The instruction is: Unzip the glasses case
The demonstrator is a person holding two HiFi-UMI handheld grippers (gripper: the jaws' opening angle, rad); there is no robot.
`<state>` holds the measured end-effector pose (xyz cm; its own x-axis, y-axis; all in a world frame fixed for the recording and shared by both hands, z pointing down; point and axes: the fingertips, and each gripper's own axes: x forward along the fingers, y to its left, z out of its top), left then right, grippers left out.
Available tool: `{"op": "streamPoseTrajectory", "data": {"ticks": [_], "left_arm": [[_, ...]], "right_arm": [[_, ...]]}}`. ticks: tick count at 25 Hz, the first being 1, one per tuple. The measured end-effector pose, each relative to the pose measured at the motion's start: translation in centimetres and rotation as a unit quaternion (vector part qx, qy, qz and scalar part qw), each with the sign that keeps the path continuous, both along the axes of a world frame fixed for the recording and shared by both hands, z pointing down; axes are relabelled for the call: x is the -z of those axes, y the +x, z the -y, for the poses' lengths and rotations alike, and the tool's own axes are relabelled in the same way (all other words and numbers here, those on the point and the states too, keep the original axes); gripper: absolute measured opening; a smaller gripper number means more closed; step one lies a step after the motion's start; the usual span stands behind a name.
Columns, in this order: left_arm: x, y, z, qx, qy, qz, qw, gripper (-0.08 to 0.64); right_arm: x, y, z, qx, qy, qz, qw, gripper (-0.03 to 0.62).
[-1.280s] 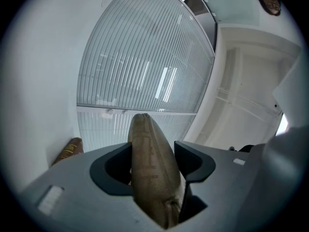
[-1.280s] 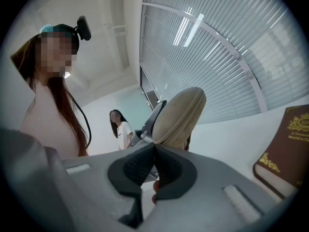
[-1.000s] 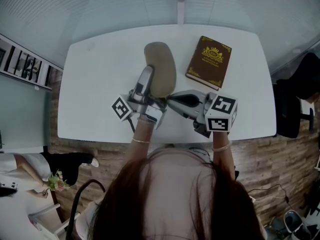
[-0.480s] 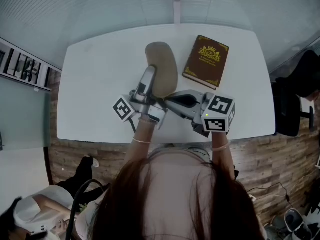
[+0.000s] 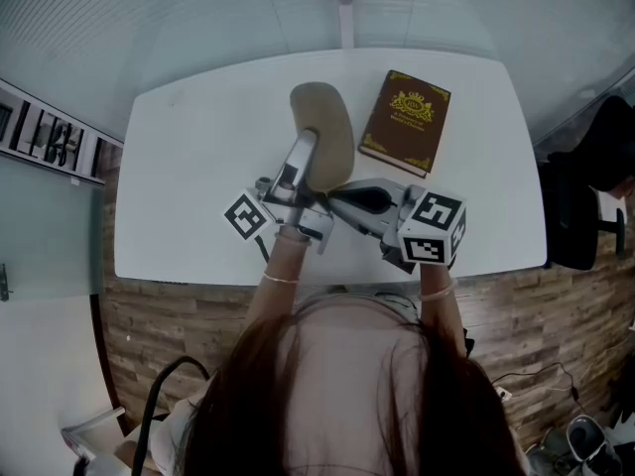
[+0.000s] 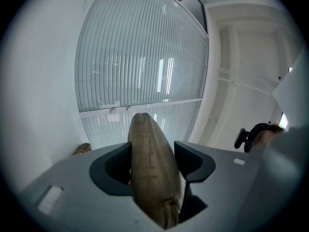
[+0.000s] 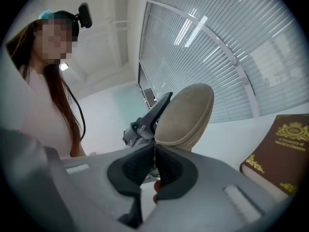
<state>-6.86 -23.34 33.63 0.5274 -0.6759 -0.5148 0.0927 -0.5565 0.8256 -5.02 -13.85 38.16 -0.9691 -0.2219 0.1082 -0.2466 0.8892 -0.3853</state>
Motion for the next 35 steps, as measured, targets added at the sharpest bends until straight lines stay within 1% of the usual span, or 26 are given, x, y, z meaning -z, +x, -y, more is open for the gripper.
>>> {"op": "streamPoseTrajectory", "data": {"ticks": [4,6,8,11,14,16,18,23,25,28,30,35], "left_arm": [[0.2,0.1,0.3,0.009,0.006,0.023,0.9997,0.275],[0.3,0.1,0.3,0.015,0.01,0.033,0.9993,0.275],[0.3,-0.1,0.4,0.024,0.014,0.05,0.9983,0.275],[0.3,-0.3,0.5,0.038,0.023,0.086,0.9953,0.275],[0.2,-0.4,0.5,0.055,0.036,0.138,0.9883,0.275],[0.4,-0.6,0.5,0.073,0.053,0.186,0.9783,0.275],[0.3,-0.7,0.4,0.085,0.063,0.225,0.9685,0.275],[0.1,-0.7,-0.3,0.104,0.076,0.294,0.9472,0.275],[0.0,-0.7,-0.5,0.112,0.083,0.322,0.9363,0.275],[-0.1,-0.8,-1.0,0.125,0.093,0.365,0.9179,0.275],[-0.1,-0.9,-1.3,0.132,0.1,0.387,0.9073,0.275],[-0.1,-1.3,-2.3,0.147,0.118,0.415,0.8901,0.275]], "right_arm": [[-0.1,0.2,0.3,-0.007,0.003,-0.001,1.0,0.018],[-0.1,0.2,0.4,-0.01,0.005,-0.002,1.0,0.035],[-0.1,0.4,0.7,-0.018,0.008,0.001,1.0,0.035],[0.2,1.2,1.3,-0.036,0.015,0.006,0.999,0.035],[0.4,2.0,2.2,-0.067,0.033,0.004,0.997,0.035],[0.3,2.5,2.7,-0.085,0.045,-0.003,0.995,0.035],[0.1,2.9,3.0,-0.099,0.055,-0.01,0.994,0.035],[0.0,3.7,3.5,-0.131,0.074,-0.02,0.988,0.035],[-0.1,4.0,3.9,-0.142,0.082,-0.022,0.986,0.034],[0.1,4.5,4.5,-0.161,0.096,-0.019,0.982,0.021],[0.2,4.8,4.8,-0.174,0.103,-0.02,0.979,0.015],[0.4,5.3,5.0,-0.198,0.12,-0.023,0.973,0.005]]}}
